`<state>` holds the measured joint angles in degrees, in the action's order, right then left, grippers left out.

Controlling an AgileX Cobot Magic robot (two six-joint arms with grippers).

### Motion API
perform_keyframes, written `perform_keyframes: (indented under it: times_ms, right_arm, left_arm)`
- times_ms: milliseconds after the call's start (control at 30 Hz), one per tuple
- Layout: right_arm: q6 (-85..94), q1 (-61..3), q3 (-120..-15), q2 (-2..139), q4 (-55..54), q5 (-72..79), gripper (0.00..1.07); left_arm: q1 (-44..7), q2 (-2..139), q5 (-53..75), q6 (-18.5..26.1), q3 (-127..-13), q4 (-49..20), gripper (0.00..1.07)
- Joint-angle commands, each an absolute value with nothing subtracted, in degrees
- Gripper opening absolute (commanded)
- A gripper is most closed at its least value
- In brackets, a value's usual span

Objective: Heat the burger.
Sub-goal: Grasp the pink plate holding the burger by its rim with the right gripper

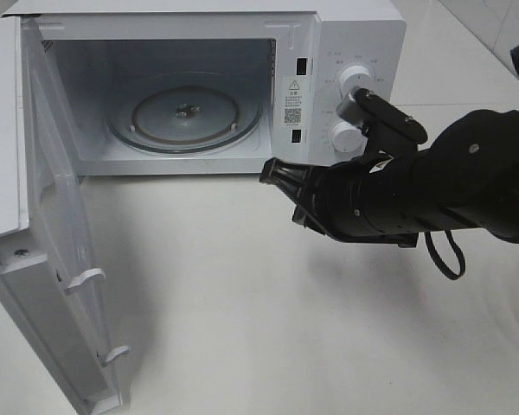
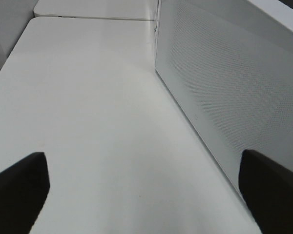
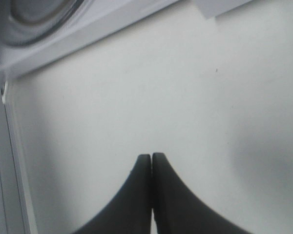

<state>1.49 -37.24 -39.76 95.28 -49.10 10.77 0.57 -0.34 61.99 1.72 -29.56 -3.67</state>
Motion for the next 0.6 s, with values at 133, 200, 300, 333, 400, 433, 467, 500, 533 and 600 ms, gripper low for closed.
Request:
perform_keyframes:
  times_ms: [133,200,300,333,400,433,467,500,533,600]
  right_arm:
    - [8.02,-37.30,-39.82,92.59,-43.49,-3.90,0.02]
    - [7.73,-37.30,-39.82,92.25,-41.83,-5.67,0.02]
    - [7.45,-37.24,-39.82,90.99,-36.73,-10.54,0.02]
    - [7.45,-37.24,-39.82,90.99,-36.73,-10.54,0.02]
    - [5.33,-35.07,-40.05,89.09,-30.71,-17.59,0.02]
    - [5.33,-35.07,-40.05,89.09,-30.71,-17.59,0.02]
    - [4.76,-34.43,-40.05,88.35,-29.45,-18.96,0.02]
    - [4.58,-33.40,-40.16,86.80,-27.33,-21.08,0.03]
    - [4.58,-33.40,-40.16,86.80,-27.33,-21.08,0.03]
    - [4.58,-32.60,-40.85,85.08,-24.75,-24.18,0.04]
  left_arm:
    - [0.29,-1.32,61.31,1.60,-29.62,-3.90,0.98]
    - [0.29,-1.32,61.31,1.60,-29.62,-3.90,0.98]
    - [0.29,-1.32,61.31,1.60,-29.62,-3.90,0.98]
    - [0.29,-1.32,61.31,1.60,-29.62,-3.90,0.98]
    - [0.29,-1.32,61.31,1.60,-29.62,-3.90,0.98]
    - [0.29,-1.32,61.31,1.60,-29.62,-3.90,0.98]
    - [0.29,-1.32,61.31,1.60,-29.62,-3.90,0.98]
    - [0.29,-1.32,61.31,1.60,-29.62,-3.90,0.98]
    - [0.29,-1.32,61.31,1.60,-29.62,-3.90,0.98]
    - [0.29,-1.32,61.31,1.60,-29.62,-3.90,0.98]
